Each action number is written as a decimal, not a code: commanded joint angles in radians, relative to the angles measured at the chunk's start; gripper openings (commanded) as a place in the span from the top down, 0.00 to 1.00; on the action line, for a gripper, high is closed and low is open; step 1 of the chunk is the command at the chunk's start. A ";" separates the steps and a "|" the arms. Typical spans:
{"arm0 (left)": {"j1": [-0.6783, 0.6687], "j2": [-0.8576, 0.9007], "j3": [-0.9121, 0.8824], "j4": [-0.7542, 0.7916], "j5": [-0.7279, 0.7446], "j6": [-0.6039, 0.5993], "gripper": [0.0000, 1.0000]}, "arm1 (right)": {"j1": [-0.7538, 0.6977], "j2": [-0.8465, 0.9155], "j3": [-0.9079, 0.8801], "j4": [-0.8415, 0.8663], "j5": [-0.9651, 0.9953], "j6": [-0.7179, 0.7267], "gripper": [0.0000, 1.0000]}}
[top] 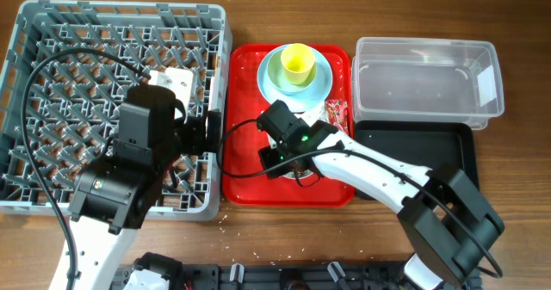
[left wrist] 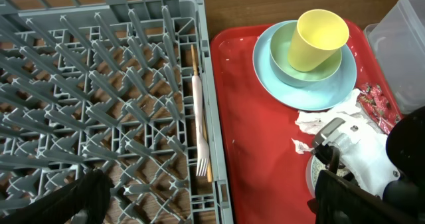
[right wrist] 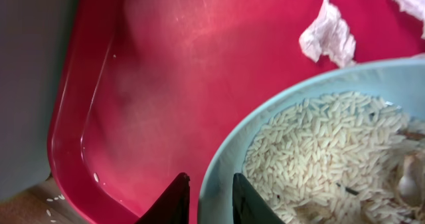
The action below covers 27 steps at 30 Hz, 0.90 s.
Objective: Sort waste into correct bins and load items into the dishwasher rack
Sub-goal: 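Grip the bowl rim with the right gripper and carry it over the black tray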
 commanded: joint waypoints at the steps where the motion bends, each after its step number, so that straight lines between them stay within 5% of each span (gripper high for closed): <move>1: 0.002 -0.002 0.006 0.002 0.012 0.005 0.00 | 0.008 0.021 -0.012 0.004 -0.021 0.047 0.83; 3: 0.002 -0.002 0.006 0.002 0.012 0.005 0.00 | 0.008 0.021 -0.012 -0.003 -0.029 0.066 0.96; 10: 0.002 -0.002 0.006 0.002 0.012 0.005 0.00 | 0.006 -0.020 0.005 -0.011 -0.153 0.092 0.96; 19: 0.002 -0.002 0.006 0.002 0.012 0.005 0.00 | -0.013 -0.282 0.005 -0.175 -0.100 0.135 0.96; 27: 0.002 -0.002 0.006 0.002 0.012 0.005 0.00 | -0.343 -0.578 0.005 -0.487 -0.012 0.053 0.96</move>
